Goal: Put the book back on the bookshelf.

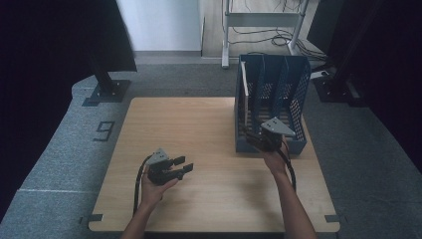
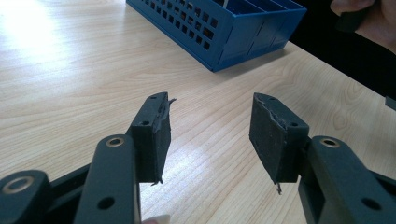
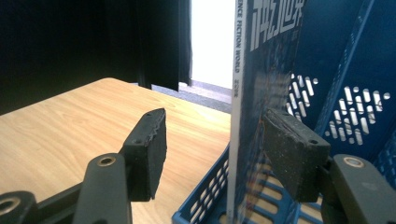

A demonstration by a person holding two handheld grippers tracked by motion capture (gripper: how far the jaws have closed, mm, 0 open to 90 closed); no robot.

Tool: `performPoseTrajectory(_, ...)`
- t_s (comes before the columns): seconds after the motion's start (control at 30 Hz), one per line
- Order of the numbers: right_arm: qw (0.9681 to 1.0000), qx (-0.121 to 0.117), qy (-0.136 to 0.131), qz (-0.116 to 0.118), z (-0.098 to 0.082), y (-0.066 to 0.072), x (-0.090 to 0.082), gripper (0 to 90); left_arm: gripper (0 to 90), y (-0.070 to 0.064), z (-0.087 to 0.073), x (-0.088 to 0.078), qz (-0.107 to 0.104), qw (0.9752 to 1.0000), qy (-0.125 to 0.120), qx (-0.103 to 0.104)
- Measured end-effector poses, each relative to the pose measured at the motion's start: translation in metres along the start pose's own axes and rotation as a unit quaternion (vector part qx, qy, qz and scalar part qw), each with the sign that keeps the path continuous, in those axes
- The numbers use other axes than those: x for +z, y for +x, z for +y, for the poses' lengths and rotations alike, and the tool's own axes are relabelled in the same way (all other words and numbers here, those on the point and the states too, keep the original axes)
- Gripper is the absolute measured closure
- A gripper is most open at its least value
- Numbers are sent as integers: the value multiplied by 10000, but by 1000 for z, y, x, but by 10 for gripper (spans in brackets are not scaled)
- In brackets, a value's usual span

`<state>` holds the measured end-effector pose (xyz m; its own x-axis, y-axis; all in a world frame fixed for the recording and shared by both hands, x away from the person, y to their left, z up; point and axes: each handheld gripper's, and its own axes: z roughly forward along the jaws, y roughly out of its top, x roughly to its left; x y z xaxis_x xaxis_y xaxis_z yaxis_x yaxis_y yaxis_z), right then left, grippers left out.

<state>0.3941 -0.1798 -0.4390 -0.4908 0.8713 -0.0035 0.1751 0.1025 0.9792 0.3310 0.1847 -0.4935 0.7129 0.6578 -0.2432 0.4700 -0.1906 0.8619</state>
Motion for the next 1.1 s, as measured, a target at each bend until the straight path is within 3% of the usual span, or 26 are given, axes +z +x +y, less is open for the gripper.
performPoseTrajectory(0.33,9997,225,53,49,-21,7,-23,400,479,1,-2,1,31,10000,24,-20)
performPoseTrajectory(0.73,9989,264,370,133,-55,12,-51,398,479,0,-3,3,35,10000,66,-8)
performPoseTrajectory(1.1,9971,278,689,147,-83,10,-66,397,478,0,-4,4,55,9999,102,-17)
